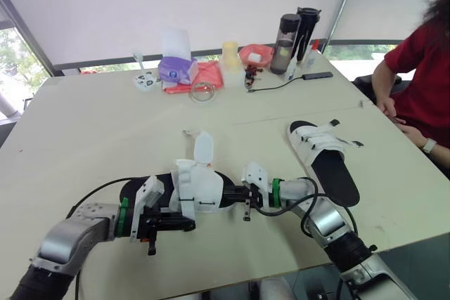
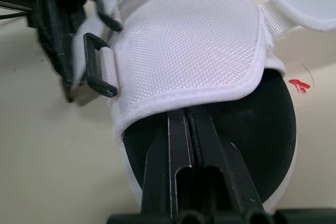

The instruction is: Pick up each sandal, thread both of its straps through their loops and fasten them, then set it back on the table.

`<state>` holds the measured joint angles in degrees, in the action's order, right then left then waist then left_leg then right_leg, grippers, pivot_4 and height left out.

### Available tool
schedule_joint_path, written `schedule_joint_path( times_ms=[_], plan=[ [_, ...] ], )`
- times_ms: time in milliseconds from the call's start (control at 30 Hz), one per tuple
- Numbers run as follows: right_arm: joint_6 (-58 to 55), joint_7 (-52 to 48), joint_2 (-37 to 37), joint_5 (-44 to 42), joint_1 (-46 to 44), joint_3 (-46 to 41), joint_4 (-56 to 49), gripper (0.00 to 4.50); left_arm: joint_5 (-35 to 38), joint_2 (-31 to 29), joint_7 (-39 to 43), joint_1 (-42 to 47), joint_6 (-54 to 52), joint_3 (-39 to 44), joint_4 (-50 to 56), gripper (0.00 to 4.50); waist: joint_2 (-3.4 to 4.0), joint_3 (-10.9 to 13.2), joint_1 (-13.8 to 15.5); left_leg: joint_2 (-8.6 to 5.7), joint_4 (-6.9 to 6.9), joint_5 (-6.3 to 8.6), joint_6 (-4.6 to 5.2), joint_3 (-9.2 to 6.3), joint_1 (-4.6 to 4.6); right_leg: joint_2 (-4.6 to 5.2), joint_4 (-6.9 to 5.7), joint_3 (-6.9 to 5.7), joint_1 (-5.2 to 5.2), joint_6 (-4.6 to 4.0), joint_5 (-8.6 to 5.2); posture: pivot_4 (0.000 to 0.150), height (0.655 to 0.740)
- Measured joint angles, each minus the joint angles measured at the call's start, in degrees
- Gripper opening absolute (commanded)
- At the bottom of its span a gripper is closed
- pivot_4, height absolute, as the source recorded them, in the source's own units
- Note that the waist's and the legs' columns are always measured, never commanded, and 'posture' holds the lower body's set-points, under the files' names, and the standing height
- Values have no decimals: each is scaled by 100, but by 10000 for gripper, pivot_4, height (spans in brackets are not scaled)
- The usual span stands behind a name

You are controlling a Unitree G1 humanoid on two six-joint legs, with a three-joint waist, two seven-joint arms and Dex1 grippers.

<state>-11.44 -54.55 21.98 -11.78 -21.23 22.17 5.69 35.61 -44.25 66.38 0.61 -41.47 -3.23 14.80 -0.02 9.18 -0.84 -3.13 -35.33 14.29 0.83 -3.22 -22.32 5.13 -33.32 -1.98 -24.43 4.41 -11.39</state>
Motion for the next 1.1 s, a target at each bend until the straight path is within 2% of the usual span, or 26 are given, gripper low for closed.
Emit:
schedule_joint_path(
  times_ms=[167, 333, 867, 1100],
  plan=[
    [0, 3, -21, 3, -26, 0, 17, 0, 263, -528, 292, -485, -318, 36, 390, 312, 3, 2, -19, 0, 4, 0, 0, -1, -2, 0, 2, 1, -5, -1, -1, 1500, 7400],
    [0, 3, -36, 5, -24, 8, 32, 0, 231, -1088, 641, -1203, -210, 71, 443, 312, 8, 8, -17, 0, 8, 1, -2, -2, -4, 1, 13, 1, -26, -2, -1, 1500, 7400],
    [12, -2, -86, 36, -102, 72, 89, 0, 269, -1049, 719, -1317, 24, 13, 674, 312, 15, 11, -104, 2, 18, 2, -3, -2, -10, 1, 27, 0, -14, -1, -2, 1500, 7400],
    [55, -2, -124, 36, -171, 100, 206, 0, 24, -718, 808, -670, -39, -800, 383, 312, 5, 5, -136, 2, 17, 2, -3, -2, -9, 1, 27, 0, -10, -1, -2, 1500, 7400]
  ],
)
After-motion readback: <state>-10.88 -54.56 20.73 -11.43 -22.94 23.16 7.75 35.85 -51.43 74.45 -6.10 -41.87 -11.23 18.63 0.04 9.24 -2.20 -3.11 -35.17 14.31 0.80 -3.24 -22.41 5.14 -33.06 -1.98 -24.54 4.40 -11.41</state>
